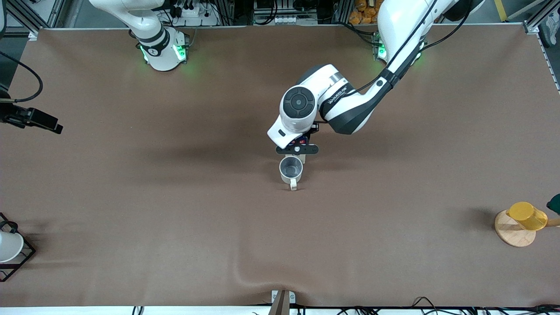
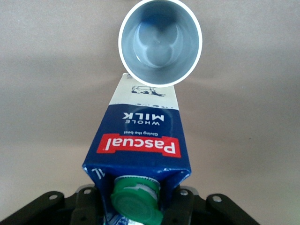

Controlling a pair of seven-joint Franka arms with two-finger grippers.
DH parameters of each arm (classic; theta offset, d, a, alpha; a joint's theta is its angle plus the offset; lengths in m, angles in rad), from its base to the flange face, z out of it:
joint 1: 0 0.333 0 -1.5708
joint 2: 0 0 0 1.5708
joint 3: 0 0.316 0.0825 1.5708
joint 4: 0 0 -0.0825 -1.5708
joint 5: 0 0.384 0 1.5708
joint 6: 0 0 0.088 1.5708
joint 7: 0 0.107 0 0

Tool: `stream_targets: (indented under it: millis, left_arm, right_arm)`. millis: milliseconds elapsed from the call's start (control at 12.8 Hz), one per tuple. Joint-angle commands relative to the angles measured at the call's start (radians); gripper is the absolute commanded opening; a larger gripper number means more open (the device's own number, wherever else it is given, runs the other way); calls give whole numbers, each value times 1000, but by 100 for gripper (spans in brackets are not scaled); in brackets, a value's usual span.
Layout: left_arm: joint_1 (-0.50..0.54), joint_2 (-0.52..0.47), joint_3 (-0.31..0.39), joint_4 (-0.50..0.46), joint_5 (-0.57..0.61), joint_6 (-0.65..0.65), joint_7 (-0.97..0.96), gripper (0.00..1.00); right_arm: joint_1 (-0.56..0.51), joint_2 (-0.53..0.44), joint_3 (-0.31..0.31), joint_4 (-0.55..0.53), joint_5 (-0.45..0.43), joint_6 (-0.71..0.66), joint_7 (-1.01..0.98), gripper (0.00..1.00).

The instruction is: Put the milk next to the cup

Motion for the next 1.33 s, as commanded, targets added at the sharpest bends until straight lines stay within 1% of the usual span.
stream_targets:
  millis: [0,156,313,547,626,782,860,1017,1173,1251]
  left_arm:
    - [-11,8,6,32,23,-2,-25,49]
    - [-8,9,6,42,18,11,-27,49]
    - [-3,9,6,42,15,57,-51,49]
    - [-5,17,8,40,15,65,-53,49]
    - [-6,23,9,40,15,65,-54,49]
    - [-11,25,9,40,13,65,-58,50]
    - [-13,25,8,40,13,65,-68,51]
    - [-13,25,8,40,13,65,-68,67]
    - [-13,25,8,42,13,68,-62,100]
    - [-13,23,8,42,15,83,-65,100]
  right_arm:
    - [-2,-18,10,13,-19,-17,50,100]
    - [-1,-24,9,13,-26,-26,68,100]
    - [-1,-27,9,21,-35,-31,80,100]
    - [-6,-44,18,22,-32,-34,60,100]
    - [-25,-51,56,22,-32,-52,59,100]
    - [-108,-53,157,22,-29,-83,59,100]
    - [-139,-55,196,22,-30,-97,57,100]
    - [-142,-58,204,46,-30,-140,19,100]
    - [-139,-58,198,73,-32,-154,-24,100]
    - [-142,-58,196,76,-32,-155,-47,100]
